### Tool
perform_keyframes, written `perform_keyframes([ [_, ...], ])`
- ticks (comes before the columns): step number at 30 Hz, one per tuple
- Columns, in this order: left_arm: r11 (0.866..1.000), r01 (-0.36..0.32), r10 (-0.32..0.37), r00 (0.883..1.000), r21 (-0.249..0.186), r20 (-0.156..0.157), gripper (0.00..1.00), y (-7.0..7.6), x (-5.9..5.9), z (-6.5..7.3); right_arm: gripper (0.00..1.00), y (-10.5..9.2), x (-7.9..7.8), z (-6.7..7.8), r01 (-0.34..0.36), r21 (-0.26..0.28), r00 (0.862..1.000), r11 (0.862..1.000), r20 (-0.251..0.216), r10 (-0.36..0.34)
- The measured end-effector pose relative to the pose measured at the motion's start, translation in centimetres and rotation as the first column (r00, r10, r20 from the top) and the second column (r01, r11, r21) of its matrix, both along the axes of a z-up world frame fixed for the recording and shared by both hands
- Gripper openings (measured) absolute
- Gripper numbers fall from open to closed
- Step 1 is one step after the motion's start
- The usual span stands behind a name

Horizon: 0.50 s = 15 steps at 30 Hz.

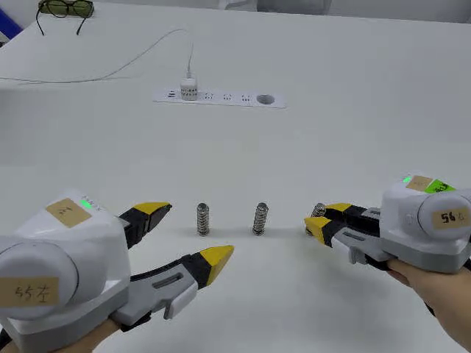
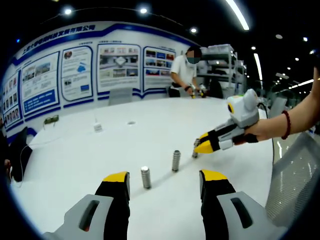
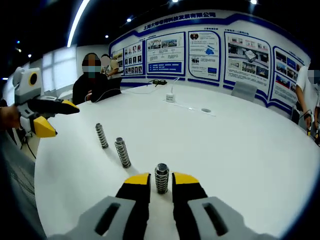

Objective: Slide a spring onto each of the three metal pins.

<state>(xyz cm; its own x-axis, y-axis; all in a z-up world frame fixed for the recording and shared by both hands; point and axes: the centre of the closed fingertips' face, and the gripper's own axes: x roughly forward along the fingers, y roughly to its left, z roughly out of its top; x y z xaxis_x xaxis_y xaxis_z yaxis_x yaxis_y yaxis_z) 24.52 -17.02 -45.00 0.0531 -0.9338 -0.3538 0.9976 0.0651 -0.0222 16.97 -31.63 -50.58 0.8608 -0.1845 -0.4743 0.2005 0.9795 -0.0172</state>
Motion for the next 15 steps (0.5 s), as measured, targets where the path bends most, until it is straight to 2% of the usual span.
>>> perform_keyframes([
  [8, 1.0, -0.02, 0.02, 1.0, 0.009, 0.005, 0.6, 0.4, 0.7, 0.1, 0.29, 0.4, -0.5, 1.1, -0.004, 0.003, 1.0, 1.0, 0.003, 0.004],
  [15, 0.999, -0.024, 0.024, 1.0, 0.028, 0.007, 0.65, 0.7, 0.9, 0.2, 0.37, 1.2, -1.5, 1.8, 0.001, 0.028, 1.0, 1.0, -0.006, -0.001],
])
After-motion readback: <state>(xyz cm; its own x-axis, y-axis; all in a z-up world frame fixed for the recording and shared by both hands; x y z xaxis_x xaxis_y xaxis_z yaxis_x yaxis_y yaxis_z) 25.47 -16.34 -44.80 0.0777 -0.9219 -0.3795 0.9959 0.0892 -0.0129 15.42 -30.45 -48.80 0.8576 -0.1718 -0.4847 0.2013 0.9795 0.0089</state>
